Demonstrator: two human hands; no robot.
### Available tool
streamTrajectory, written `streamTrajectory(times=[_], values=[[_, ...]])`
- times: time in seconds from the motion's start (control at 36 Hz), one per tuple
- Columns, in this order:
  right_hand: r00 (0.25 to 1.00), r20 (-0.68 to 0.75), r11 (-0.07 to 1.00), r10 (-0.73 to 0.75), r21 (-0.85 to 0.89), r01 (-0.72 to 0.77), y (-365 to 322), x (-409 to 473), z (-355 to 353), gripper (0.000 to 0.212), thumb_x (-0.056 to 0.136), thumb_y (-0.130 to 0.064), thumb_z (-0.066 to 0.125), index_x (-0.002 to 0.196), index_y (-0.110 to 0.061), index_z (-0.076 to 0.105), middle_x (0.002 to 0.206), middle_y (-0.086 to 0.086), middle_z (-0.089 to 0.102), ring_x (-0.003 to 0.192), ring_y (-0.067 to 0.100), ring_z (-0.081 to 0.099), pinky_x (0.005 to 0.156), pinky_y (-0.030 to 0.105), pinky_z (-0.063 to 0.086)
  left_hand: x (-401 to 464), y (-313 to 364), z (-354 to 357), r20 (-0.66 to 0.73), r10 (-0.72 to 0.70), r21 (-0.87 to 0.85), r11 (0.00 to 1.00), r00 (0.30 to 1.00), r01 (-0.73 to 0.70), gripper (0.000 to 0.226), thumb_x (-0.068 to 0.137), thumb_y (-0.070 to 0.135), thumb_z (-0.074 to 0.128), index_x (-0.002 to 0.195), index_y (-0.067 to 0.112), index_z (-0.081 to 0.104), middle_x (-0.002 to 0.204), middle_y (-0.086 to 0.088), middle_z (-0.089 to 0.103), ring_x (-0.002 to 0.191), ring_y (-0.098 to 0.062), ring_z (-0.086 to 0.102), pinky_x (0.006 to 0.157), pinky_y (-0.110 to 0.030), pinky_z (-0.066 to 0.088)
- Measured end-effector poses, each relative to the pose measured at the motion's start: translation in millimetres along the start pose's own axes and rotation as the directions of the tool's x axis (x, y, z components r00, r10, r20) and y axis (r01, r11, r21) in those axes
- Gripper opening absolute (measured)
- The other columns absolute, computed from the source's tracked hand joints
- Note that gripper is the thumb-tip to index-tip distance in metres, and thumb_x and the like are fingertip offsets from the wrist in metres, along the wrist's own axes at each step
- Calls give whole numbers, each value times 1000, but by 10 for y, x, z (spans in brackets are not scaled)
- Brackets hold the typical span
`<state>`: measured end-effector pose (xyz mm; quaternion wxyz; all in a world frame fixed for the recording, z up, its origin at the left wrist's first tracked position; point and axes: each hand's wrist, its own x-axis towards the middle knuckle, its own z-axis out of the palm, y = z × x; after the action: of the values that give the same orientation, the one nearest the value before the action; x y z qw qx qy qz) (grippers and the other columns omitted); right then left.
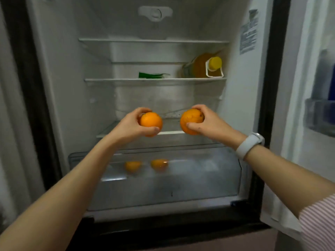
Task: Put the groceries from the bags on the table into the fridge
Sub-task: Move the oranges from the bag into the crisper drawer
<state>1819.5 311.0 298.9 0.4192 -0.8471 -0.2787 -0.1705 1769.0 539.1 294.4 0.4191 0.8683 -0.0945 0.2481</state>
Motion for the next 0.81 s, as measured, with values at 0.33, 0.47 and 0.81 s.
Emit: streamTrajectory(times=[0.33,0.47,0.81], values=[[766,569,885,300,-466,-1,674,922,144,43,79,-24,67,116,-7,51,92,4,58,63,15,58,52,22,50,839,-515,569,501,-132,591,774,856,-227,67,71,37,78,127,26,43,118,1,56,102,-17,54,85,-33,48],[626,619,841,475,-529,-115,938,1046,272,51,79,-21,70,122,-6,46,110,9,52,93,25,61,63,26,55,919,-806,899,651,-66,511,775,756,-372,59,76,37,73,126,24,44,124,-1,56,109,-20,55,90,-35,47],[469,665,742,582,-670,29,1328,976,549,50,76,-25,72,114,-15,41,110,8,51,88,24,59,65,28,49,934,-1280,1418,716,-36,440,798,697,-411,59,81,46,65,126,24,35,130,0,45,114,-21,50,97,-37,39]])
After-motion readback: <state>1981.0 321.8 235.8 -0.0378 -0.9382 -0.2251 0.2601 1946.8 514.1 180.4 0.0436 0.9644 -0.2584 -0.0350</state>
